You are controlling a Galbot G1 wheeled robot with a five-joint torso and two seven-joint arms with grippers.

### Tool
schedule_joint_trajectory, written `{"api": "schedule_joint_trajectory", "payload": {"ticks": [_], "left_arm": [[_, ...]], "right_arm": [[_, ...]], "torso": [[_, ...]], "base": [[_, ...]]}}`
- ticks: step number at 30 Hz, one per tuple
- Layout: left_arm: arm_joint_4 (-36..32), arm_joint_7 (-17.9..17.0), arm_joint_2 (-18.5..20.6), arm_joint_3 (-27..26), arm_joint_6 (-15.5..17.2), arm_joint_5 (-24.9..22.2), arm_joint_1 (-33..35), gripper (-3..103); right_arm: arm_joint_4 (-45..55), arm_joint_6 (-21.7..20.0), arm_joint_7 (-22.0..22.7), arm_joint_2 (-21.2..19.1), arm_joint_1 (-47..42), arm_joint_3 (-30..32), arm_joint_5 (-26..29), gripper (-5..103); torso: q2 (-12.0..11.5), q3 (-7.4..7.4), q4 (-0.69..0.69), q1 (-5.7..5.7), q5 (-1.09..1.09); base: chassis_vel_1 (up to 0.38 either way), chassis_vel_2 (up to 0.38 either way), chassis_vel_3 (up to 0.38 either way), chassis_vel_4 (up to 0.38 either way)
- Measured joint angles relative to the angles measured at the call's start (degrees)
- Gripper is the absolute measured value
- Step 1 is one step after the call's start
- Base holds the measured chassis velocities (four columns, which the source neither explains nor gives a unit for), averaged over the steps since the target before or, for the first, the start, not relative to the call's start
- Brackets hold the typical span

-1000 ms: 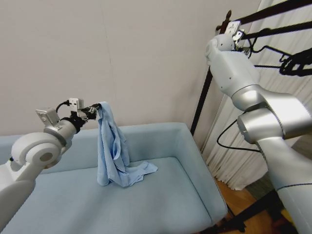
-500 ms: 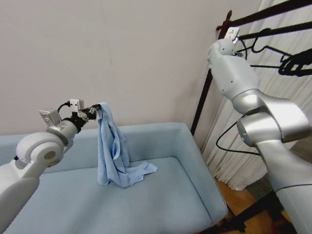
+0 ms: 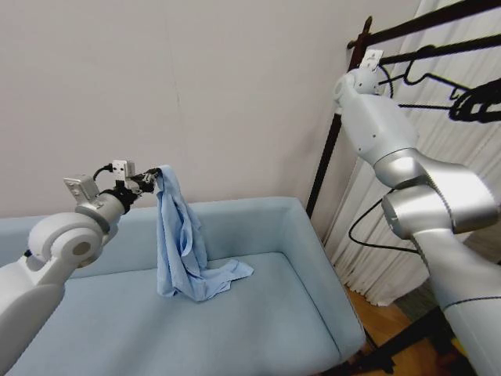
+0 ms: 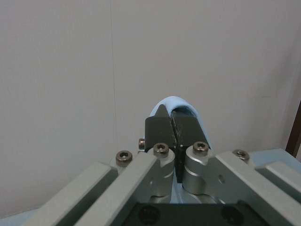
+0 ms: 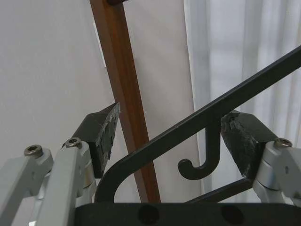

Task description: Pick up the clothes from the sofa and hang them on the clothes hanger.

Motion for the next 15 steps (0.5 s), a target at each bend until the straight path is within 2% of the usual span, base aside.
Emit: {"api": "schedule_joint_trajectory", "payload": {"ticks": [5, 9, 11, 12, 14, 15], "left_arm": [[0.2, 0.1, 0.0, 0.0, -0.1, 0.0, 0.0, 0], [0.2, 0.2, 0.1, -0.2, -0.2, 0.0, 0.0, 0], [0.2, 0.3, 0.1, -0.2, -0.2, 0.0, 0.0, 0], [0.2, 0.3, 0.1, -0.2, -0.2, 0.0, 0.1, 0], [0.2, 0.3, 0.2, -0.3, -0.2, 0.0, 0.1, 0], [0.2, 0.3, 0.2, -0.3, -0.3, 0.0, 0.2, 0]], "right_arm": [[0.0, 0.0, -0.5, -0.2, 0.1, -0.1, 0.0, 62], [0.5, 0.1, -0.7, -0.9, -0.2, -0.7, 0.4, 44], [0.7, 0.2, -0.7, -1.1, -0.3, -0.9, 0.6, 44], [0.9, 0.2, -0.7, -1.3, -0.5, -1.1, 0.8, 33], [1.4, 0.3, -0.7, -1.7, -0.8, -1.5, 1.2, 33], [1.6, 0.3, -0.7, -2.0, -0.9, -1.8, 1.3, 22]], "torso": [[0.0, 0.0, 0.0, 0.0, 0.0], [0.0, 0.0, 0.0, 0.0, 0.0], [0.0, 0.0, 0.0, 0.0, 0.0], [0.0, 0.0, 0.0, 0.0, 0.0], [0.0, 0.0, 0.0, 0.0, 0.0], [0.0, 0.0, 0.0, 0.0, 0.0]], "base": [[0.0, 0.0, 0.0, 0.0], [0.0, 0.0, 0.0, 0.0], [0.0, 0.0, 0.0, 0.0], [0.0, 0.0, 0.0, 0.0], [0.0, 0.0, 0.0, 0.0], [0.0, 0.0, 0.0, 0.0]]}}
